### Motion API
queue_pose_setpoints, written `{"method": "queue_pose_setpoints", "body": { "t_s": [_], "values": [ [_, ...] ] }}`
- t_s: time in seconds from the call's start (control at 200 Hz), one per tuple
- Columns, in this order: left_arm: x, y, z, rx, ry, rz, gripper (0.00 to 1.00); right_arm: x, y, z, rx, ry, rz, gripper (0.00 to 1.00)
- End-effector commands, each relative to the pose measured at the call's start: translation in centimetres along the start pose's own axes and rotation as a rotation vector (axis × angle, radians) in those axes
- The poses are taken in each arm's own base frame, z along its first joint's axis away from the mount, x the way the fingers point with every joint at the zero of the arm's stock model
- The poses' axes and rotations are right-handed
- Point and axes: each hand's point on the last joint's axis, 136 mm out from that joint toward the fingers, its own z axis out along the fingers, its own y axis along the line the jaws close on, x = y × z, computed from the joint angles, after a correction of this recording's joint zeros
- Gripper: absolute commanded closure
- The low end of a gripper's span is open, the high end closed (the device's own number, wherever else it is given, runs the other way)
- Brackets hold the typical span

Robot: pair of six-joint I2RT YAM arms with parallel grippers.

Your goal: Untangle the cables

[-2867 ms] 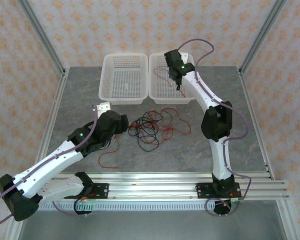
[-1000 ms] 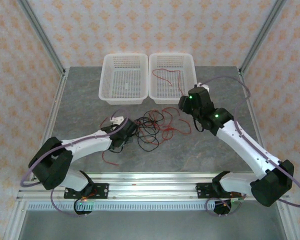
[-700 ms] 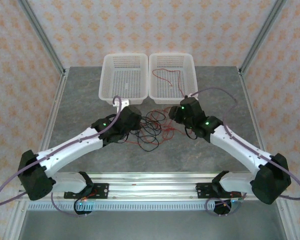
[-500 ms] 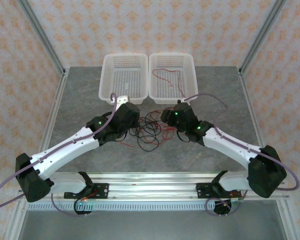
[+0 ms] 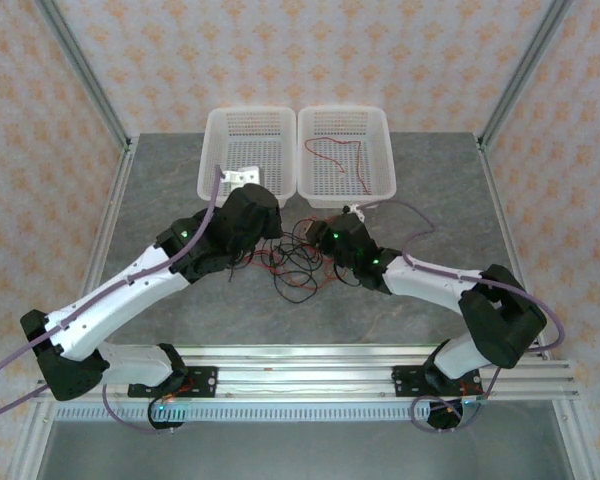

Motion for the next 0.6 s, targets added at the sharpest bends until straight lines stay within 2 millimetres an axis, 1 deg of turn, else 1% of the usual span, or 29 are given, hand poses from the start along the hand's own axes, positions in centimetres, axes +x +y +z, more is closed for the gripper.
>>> {"method": "queue_pose_setpoints", "body": {
  "t_s": [0.0, 0.16, 0.255, 0.265, 0.325, 0.45, 0.591],
  "values": [
    [-1.9, -0.2, -1.2, -0.017, -0.042, 0.05, 1.0, -0.2, -2.4, 1.1, 0.08, -0.06, 0.023, 0.51],
    [-2.9, -1.3, -1.7, 0.012, -0.057, 0.047, 1.0, 1.7, -5.1, 3.6, 0.166, -0.016, 0.014, 0.52],
    [-3.6, -2.0, -2.3, 0.037, -0.069, 0.038, 1.0, 2.9, -6.7, 5.0, 0.228, 0.019, 0.005, 0.53],
    [-3.7, -2.1, -2.4, 0.037, -0.071, 0.056, 1.0, 3.0, -6.9, 5.2, 0.233, 0.022, 0.005, 0.53],
    [-4.3, -2.4, -2.9, 0.05, -0.083, 0.061, 1.0, 3.8, -7.8, 5.7, 0.259, 0.041, 0.007, 0.54],
    [-5.4, -2.9, -3.6, 0.063, -0.108, 0.067, 1.0, 4.7, -9.3, 5.9, 0.285, 0.061, 0.021, 0.55],
    [-6.7, -3.7, -3.6, 0.057, -0.137, 0.089, 1.0, 4.4, -9.8, 4.8, 0.299, 0.044, 0.01, 0.55]
  ]
}}
